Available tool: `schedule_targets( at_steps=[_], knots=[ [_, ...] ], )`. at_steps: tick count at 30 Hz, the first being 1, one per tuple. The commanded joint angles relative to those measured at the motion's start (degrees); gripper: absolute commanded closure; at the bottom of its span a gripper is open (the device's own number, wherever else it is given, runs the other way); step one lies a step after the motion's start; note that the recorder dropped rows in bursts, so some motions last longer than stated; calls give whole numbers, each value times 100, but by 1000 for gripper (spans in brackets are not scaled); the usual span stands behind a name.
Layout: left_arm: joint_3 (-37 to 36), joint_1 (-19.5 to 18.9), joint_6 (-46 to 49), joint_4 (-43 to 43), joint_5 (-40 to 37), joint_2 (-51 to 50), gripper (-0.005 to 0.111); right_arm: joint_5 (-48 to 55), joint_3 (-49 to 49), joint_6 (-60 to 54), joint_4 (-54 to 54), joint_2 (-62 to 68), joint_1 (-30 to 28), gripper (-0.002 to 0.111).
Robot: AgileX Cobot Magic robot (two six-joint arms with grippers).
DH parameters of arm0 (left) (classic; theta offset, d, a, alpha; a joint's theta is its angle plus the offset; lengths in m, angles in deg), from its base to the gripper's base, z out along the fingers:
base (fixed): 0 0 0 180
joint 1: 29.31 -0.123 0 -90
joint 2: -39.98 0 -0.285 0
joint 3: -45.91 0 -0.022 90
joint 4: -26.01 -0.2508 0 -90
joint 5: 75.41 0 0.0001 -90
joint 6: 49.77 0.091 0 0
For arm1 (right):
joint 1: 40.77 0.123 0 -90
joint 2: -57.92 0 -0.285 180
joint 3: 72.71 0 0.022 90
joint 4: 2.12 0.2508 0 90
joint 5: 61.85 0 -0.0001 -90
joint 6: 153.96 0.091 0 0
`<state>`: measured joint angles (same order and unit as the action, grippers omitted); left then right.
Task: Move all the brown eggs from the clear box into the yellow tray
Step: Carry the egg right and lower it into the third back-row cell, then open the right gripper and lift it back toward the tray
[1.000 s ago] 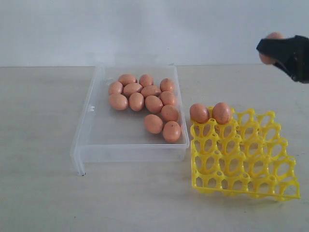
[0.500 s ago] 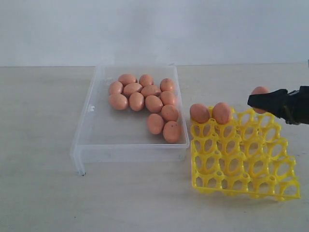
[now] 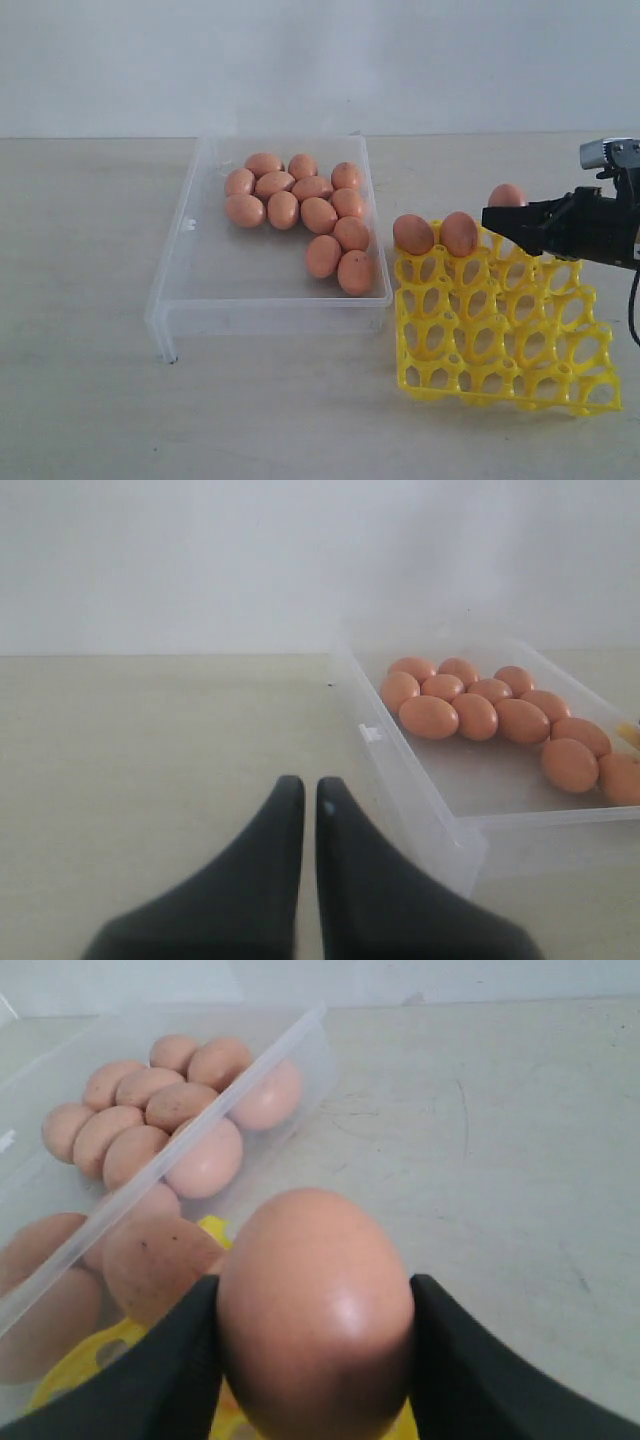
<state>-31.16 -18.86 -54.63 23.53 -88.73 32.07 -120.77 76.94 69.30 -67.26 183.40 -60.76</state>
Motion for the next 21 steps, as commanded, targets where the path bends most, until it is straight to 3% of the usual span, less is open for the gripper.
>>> schedule_targets(
  at_steps=[1, 7, 14, 21],
  knots=[
    [-15, -20, 13, 14, -2, 12, 103, 415, 16, -31, -23, 10, 5, 109],
    [-15, -20, 13, 14, -2, 12, 103, 429, 16, -12, -161, 10, 5, 102],
    [-15, -20, 13, 14, -2, 12, 103, 429, 16, -29, -395, 10, 5, 61],
    [-15, -20, 13, 14, -2, 12, 103, 253, 16, -29, -175, 10, 5, 55]
  ],
)
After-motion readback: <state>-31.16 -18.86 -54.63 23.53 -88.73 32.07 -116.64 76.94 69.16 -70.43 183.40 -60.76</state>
